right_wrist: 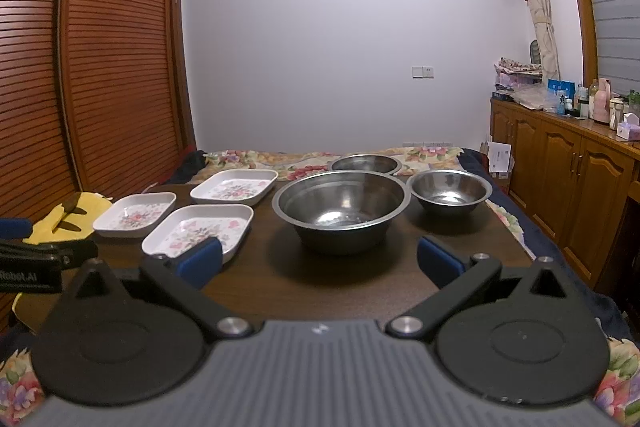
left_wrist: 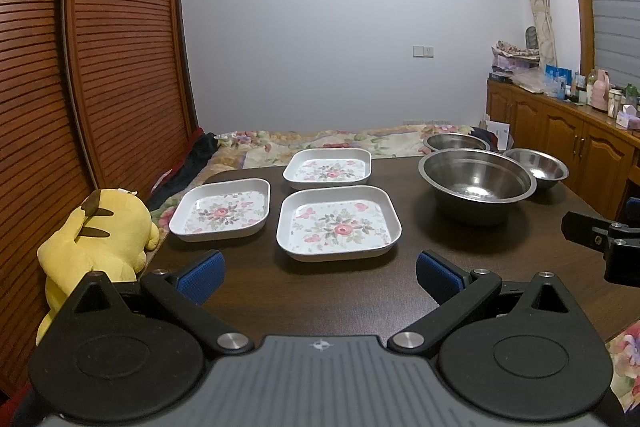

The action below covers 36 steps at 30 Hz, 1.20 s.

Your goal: Organize plates and bowls

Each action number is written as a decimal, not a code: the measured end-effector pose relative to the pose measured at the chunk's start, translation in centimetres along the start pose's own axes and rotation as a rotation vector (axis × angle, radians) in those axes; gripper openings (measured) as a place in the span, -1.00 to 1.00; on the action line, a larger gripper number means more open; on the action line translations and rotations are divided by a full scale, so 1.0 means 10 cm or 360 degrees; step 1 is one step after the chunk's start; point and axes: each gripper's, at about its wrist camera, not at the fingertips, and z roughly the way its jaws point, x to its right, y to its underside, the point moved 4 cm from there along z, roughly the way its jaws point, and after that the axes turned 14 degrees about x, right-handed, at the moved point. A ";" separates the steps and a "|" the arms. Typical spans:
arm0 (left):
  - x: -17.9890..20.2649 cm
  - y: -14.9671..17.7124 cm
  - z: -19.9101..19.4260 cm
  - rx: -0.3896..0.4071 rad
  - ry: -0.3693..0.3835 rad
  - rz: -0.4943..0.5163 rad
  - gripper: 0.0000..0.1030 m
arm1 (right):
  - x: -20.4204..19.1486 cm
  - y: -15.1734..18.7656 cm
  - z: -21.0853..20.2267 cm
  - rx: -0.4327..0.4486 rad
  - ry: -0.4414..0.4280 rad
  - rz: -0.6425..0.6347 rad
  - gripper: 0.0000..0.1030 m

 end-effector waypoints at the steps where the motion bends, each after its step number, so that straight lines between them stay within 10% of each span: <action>1: 0.00 0.01 0.01 -0.0006 0.0000 -0.0002 1.00 | 0.00 0.00 0.00 -0.0002 -0.0001 0.0000 1.00; 20: -0.18 0.34 0.36 -0.0274 0.0053 -0.0108 1.00 | -0.28 0.22 0.37 -0.0106 -0.0197 -0.0064 1.00; 36: -0.82 0.15 0.84 -0.0126 -0.0039 -0.0165 1.00 | -0.73 0.23 0.85 -0.0112 -0.0406 -0.0192 1.00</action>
